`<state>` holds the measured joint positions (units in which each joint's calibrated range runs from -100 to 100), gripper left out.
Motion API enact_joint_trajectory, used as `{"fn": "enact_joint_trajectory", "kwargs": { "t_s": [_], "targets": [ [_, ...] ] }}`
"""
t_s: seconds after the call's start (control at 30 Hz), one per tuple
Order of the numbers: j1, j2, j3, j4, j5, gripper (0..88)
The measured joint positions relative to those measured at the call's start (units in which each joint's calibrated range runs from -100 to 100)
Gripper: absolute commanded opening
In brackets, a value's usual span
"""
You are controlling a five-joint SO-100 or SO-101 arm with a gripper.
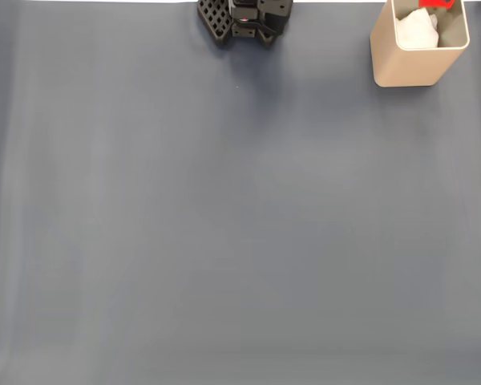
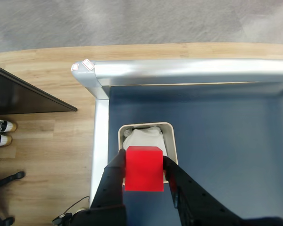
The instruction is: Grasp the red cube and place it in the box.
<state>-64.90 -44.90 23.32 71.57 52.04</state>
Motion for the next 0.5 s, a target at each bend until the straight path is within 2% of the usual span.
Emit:
{"fn": "enact_joint_trajectory", "kwargs": {
  "t_s": [0.5],
  "targets": [
    [-0.3,-0.5,0.5,-0.3,0.7,0.4]
  ]
}}
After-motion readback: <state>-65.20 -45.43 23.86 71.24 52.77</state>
